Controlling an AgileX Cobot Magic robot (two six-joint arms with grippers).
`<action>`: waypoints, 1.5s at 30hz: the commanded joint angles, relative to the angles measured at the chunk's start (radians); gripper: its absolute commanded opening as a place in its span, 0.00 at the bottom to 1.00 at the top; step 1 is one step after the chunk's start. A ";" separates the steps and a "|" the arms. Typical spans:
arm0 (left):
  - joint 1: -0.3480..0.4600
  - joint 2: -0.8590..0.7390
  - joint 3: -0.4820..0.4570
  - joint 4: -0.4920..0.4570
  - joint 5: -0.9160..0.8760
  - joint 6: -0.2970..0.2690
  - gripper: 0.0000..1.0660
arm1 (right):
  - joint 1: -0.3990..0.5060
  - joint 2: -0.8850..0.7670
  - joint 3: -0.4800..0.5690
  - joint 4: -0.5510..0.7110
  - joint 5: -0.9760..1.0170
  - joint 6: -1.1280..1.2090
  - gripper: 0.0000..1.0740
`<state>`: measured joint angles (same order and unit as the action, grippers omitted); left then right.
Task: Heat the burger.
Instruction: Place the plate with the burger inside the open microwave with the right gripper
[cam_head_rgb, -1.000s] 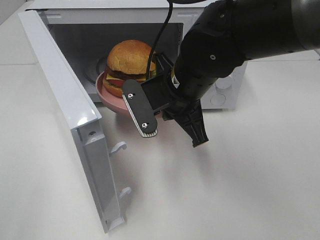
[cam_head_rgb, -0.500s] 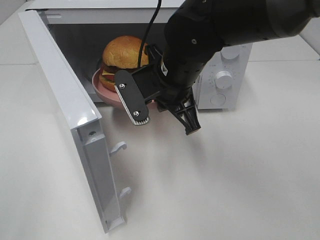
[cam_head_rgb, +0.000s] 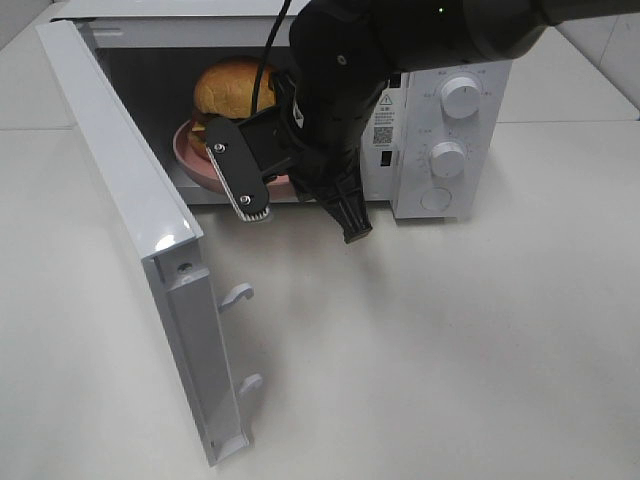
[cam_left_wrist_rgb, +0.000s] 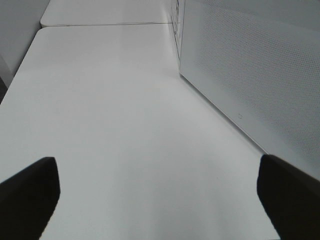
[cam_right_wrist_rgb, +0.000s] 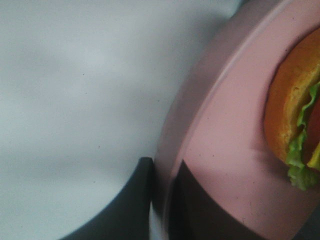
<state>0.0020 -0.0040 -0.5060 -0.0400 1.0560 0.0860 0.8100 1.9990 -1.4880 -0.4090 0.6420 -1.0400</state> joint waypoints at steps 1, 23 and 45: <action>-0.001 -0.017 0.000 -0.008 -0.010 0.001 0.98 | -0.006 -0.002 -0.040 -0.019 -0.046 -0.016 0.00; -0.001 -0.017 0.000 -0.008 -0.010 0.001 0.98 | -0.006 0.165 -0.302 0.023 -0.029 -0.032 0.00; -0.002 -0.017 0.000 -0.007 -0.010 0.001 0.98 | -0.088 0.219 -0.367 0.040 0.003 -0.043 0.00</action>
<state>0.0020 -0.0040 -0.5060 -0.0400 1.0560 0.0860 0.7300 2.2270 -1.8320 -0.3500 0.7030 -1.0800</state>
